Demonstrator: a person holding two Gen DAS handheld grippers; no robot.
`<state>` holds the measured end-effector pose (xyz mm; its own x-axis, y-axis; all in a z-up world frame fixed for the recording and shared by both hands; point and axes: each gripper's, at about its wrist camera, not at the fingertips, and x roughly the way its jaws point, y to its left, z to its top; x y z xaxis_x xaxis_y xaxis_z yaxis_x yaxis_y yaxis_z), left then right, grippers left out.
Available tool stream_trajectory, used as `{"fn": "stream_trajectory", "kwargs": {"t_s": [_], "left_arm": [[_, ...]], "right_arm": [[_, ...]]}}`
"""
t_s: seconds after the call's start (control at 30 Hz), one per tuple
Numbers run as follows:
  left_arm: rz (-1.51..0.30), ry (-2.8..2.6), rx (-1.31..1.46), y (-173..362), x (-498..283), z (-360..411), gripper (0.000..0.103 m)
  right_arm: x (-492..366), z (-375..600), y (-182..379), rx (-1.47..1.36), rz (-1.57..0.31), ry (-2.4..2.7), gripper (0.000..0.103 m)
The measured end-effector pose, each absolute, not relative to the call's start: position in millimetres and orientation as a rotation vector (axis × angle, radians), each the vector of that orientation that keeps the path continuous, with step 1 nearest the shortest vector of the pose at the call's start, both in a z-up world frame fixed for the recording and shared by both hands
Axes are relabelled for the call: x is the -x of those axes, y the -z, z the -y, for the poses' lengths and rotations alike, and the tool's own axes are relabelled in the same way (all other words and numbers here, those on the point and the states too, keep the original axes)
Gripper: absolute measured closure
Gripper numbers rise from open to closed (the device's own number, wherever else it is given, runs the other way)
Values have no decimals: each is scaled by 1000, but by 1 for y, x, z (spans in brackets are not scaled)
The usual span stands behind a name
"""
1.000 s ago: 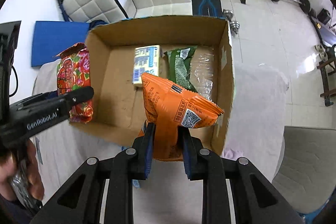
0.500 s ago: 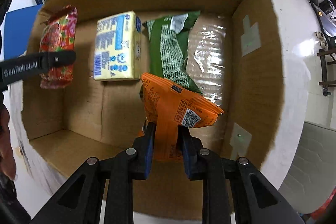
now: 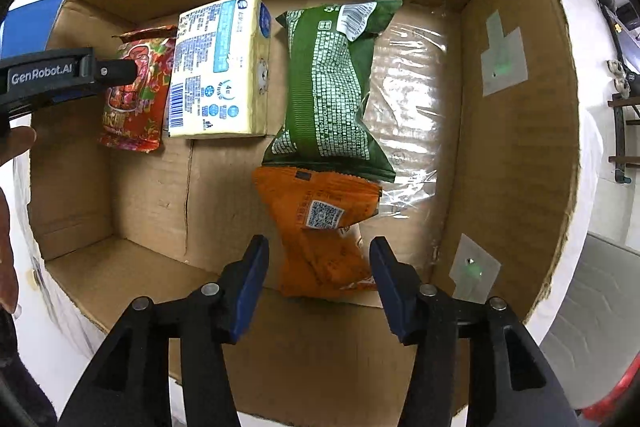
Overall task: Organize soft objects
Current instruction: 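Lower both bags into the box and open both grippers, then grasp the blue stick packet with the left gripper while the right grasps the lilac cloth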
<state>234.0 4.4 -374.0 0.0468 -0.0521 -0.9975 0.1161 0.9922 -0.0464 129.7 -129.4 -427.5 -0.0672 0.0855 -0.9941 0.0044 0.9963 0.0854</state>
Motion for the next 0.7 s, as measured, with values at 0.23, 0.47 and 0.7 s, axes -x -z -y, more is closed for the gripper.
{"fn": "stream_trajectory", "kwargs": {"t_s": [0.23, 0.47, 0.7], "left_arm": [[-1457, 135, 31, 339, -203, -19, 49], [-1341, 109, 41, 304, -161, -27, 19], [-1238, 79, 20, 275, -113, -30, 8]], "right_arm": [[-119, 123, 408, -48, -1587, -48, 33], [-98, 123, 376, -83, -1466, -11, 1], [-65, 128, 331, -78, -1333, 20, 0]]}}
